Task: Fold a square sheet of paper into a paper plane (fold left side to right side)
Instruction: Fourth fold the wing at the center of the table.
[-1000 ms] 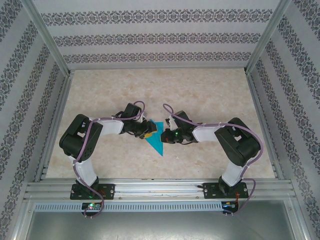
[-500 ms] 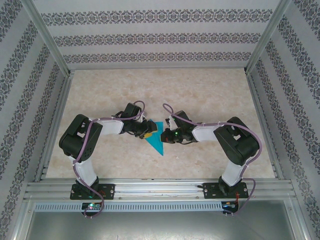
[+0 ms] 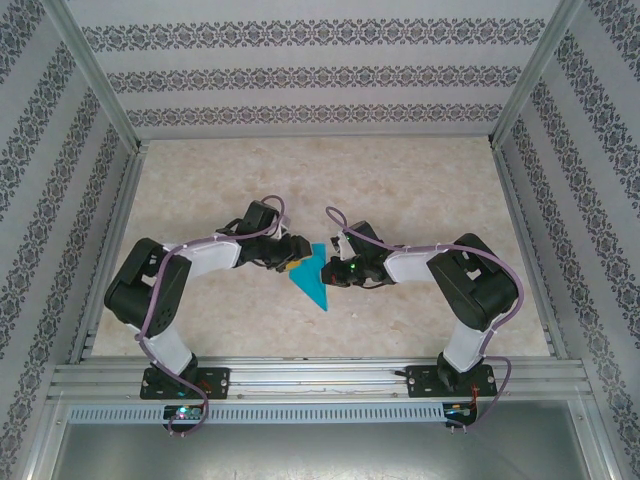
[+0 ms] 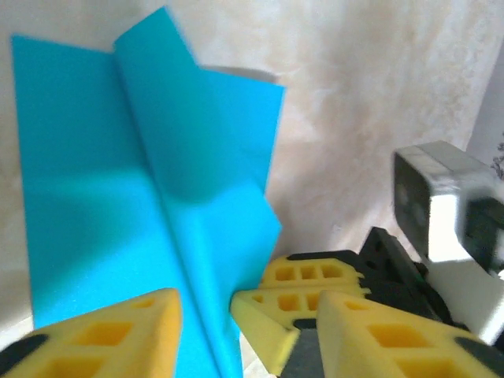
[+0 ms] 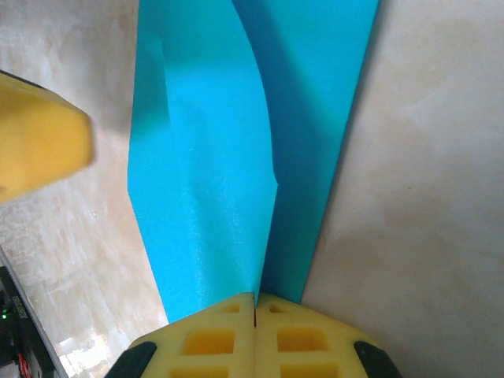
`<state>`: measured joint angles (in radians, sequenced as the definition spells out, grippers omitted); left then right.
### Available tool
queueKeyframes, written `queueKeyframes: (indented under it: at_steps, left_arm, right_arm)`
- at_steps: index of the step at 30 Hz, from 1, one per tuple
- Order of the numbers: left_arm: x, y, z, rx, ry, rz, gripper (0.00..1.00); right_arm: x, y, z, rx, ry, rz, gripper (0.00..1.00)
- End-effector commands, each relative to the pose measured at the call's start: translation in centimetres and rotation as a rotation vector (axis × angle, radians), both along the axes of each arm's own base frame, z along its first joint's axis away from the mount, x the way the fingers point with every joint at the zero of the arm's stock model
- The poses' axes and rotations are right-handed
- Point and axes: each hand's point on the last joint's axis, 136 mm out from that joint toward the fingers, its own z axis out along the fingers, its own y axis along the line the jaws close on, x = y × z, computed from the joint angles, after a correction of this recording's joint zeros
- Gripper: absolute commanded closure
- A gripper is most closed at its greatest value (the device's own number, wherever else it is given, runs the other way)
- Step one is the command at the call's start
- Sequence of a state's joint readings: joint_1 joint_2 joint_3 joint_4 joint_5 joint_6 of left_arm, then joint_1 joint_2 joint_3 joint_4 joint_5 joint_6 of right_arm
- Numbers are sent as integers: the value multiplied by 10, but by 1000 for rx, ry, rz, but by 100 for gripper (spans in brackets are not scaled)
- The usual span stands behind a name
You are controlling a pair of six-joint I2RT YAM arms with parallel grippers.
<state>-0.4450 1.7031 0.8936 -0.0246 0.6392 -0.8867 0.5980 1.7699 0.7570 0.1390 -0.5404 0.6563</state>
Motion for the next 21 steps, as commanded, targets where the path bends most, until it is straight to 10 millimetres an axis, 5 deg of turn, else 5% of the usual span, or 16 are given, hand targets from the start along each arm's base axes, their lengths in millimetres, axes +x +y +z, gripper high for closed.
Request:
queueKeyframes:
  at_steps: [1,3,9,21]
  left_arm:
    - [0,-4,6,-5,0,-16,69]
    - [-1,-12,2,-46,20,-36,79]
    - [3,-29,-8,-94,36,-81,91]
    - [1,-24,-39,-29,70,-87,95]
  right_arm:
    - [-18,-22,-33,-122,105,-29,100]
    - [-18,-23,-34,-126,105,-31,100]
    - [-19,-23,-35,-130,111,-27,100]
    - [-21,-27,-36,-152,118,-17,100]
